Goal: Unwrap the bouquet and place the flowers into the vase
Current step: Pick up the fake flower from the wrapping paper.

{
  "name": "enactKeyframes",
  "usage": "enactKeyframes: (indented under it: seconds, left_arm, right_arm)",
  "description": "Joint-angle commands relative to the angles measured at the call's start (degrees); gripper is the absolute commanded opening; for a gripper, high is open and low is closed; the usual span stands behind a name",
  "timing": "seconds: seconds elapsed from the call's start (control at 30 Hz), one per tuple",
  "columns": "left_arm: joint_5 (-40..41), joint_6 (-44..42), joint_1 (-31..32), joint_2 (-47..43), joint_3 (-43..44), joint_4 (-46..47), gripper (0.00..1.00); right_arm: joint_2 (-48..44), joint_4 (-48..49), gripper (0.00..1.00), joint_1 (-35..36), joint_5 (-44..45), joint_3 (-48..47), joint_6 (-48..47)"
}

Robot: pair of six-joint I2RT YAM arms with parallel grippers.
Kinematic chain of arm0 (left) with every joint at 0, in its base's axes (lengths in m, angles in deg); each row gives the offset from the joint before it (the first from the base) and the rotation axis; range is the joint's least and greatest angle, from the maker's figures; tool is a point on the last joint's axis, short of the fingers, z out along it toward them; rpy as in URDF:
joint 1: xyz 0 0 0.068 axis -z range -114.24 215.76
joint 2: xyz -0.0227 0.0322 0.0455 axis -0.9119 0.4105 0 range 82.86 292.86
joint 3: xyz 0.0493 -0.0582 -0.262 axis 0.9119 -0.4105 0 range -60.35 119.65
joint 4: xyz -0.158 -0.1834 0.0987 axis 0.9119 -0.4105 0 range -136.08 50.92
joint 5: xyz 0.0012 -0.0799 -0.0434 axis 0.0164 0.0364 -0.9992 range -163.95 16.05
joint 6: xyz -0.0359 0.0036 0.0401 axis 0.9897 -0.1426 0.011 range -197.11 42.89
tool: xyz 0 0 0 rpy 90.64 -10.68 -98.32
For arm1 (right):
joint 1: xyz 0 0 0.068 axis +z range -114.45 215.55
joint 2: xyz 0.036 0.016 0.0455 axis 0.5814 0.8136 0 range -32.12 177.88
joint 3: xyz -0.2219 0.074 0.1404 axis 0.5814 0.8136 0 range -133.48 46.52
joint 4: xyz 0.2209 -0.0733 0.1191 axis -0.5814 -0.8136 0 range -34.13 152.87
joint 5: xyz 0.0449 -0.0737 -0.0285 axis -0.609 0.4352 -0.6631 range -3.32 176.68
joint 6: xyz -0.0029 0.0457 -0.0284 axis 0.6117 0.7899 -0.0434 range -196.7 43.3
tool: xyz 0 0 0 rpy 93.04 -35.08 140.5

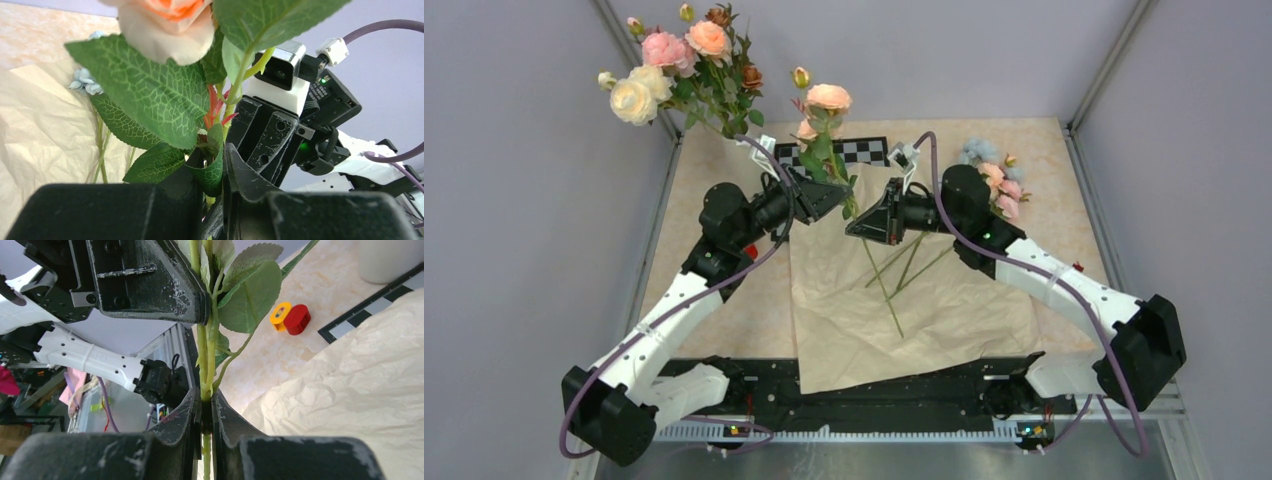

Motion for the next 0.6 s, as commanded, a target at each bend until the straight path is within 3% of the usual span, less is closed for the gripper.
enactKeyframes:
  seconds: [0.0,0.17,0.4,0.57]
  left_arm:
    - [1.34,-3.94,-0.01,-0.40,1.66,-1.17,0.00]
    - [2.65,-5.68,0.02,-0.88,2.17,-1.98,0.00]
    - [5.70,-9.71,-0.04,-1.96,3.18,-5.66,0.00]
    - [9.06,-14.90,-0.11,-3.98,3.61,-8.98,0.00]
  right_arm:
    - [-2.60,-3.69,0.10,0.62,3.16,-2.10,-2.70]
    - [-4.58,-4.01,0.36,0.64,5.37,-0.71,-2.87]
    - [-8.05,-7.39,0.65,0.57,10.16,-0.02,-4.83]
    - [-11.51,-12.21,0.79,0.57,14.60,0.50,-8.05]
